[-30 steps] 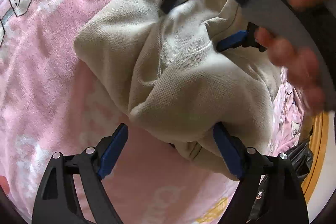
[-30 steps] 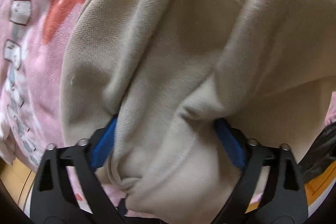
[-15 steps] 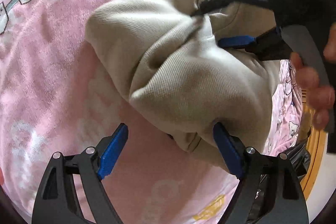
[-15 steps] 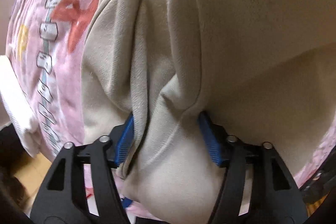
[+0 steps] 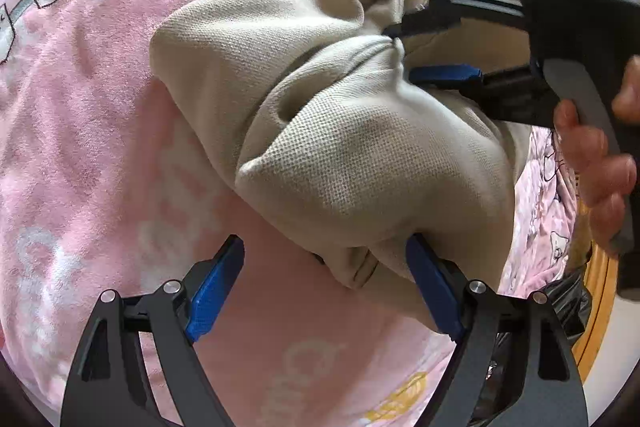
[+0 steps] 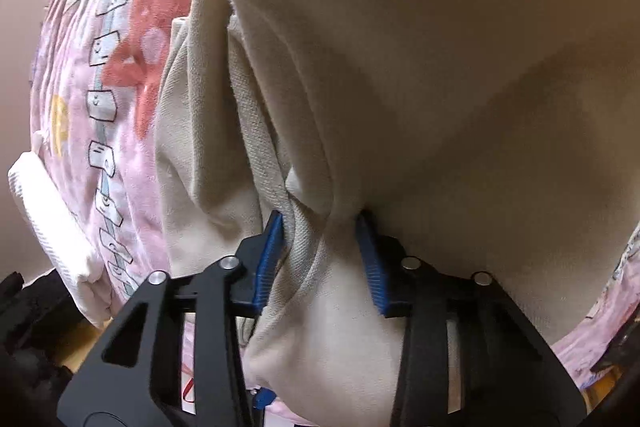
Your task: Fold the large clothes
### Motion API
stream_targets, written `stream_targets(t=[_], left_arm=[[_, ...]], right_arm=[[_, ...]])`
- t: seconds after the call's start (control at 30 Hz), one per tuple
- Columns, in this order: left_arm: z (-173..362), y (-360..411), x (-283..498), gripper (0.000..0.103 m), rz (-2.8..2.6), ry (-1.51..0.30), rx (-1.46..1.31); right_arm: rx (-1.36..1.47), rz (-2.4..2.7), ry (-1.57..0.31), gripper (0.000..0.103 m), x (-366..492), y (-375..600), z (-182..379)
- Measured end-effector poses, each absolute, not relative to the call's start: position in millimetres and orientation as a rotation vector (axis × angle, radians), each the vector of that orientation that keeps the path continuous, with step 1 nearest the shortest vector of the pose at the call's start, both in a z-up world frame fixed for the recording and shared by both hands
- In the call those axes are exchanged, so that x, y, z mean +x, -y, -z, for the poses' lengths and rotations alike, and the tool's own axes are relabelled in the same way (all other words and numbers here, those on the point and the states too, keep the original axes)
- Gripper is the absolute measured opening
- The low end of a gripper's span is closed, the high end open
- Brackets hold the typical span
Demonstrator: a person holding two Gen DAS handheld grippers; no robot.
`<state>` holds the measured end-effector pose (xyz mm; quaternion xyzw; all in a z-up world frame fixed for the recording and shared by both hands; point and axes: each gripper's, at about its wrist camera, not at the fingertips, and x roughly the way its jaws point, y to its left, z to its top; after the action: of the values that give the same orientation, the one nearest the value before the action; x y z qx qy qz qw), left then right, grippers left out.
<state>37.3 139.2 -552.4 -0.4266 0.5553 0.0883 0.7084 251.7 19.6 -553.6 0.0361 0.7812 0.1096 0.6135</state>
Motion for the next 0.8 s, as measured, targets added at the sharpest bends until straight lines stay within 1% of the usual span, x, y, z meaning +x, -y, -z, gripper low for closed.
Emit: stream_targets(t=[0.03, 0.1, 0.23, 0.27, 0.3, 0.37, 0.43, 0.47, 0.5, 0.53, 0.6, 0.63, 0.67, 0.7, 0.73, 0.77, 0.8], left_arm=[[551, -139, 38, 0.080, -0.195, -1.232, -0.945], [549, -141, 38, 0.080, -0.197, -1.230, -0.935], [543, -145, 36, 0.080, -0.206, -1.212, -0.938], [541, -146, 35, 0.080, -0.213, -1.205, -0.936], [538, -148, 34, 0.080, -0.224, -1.195, -0.933], [532, -153, 32, 0.080, -0.246, -1.178, -0.927], [527, -160, 30, 0.080, -0.259, -1.158, -0.936], [528, -162, 30, 0.080, -0.264, -1.160, -0.939], [532, -163, 34, 0.081, -0.257, -1.184, -0.935], [536, -163, 37, 0.082, -0.255, -1.207, -0.923], [542, -162, 39, 0.084, -0.254, -1.211, -0.914], [544, -161, 39, 0.085, -0.251, -1.213, -0.915], [545, -161, 39, 0.086, -0.247, -1.213, -0.918], [547, -159, 40, 0.086, -0.243, -1.212, -0.921], [548, -158, 41, 0.086, -0.244, -1.215, -0.916], [549, -157, 42, 0.087, -0.243, -1.216, -0.911], [551, -156, 43, 0.087, -0.244, -1.216, -0.904]], right_arm=[[0.085, -0.266, -1.791, 0.032, 248, -8, 552], [0.109, -0.290, -1.773, 0.021, 245, -4, 544], [0.133, -0.391, -1.687, 0.016, 234, -11, 506], [0.146, -0.412, -1.675, 0.012, 232, -11, 500], [0.191, -0.441, -1.654, 0.004, 232, -8, 492], [0.267, -0.471, -1.643, 0.004, 236, 0, 484], [0.242, -0.421, -1.645, 0.003, 239, 5, 488], [0.241, -0.384, -1.691, 0.004, 240, 10, 499], [0.268, -0.359, -1.738, 0.008, 241, 15, 509], [0.286, -0.364, -1.777, 0.007, 254, 16, 512], [0.285, -0.382, -1.772, 0.008, 253, 19, 508], [0.288, -0.391, -1.781, 0.015, 254, 15, 509], [0.301, -0.383, -1.811, 0.054, 253, 8, 510], [0.315, -0.370, -1.849, 0.092, 251, -11, 527], [0.290, -0.354, -1.865, 0.094, 251, -21, 534], [0.196, -0.315, -1.853, 0.091, 254, -34, 541], [0.105, -0.279, -1.825, 0.082, 251, -50, 548]])
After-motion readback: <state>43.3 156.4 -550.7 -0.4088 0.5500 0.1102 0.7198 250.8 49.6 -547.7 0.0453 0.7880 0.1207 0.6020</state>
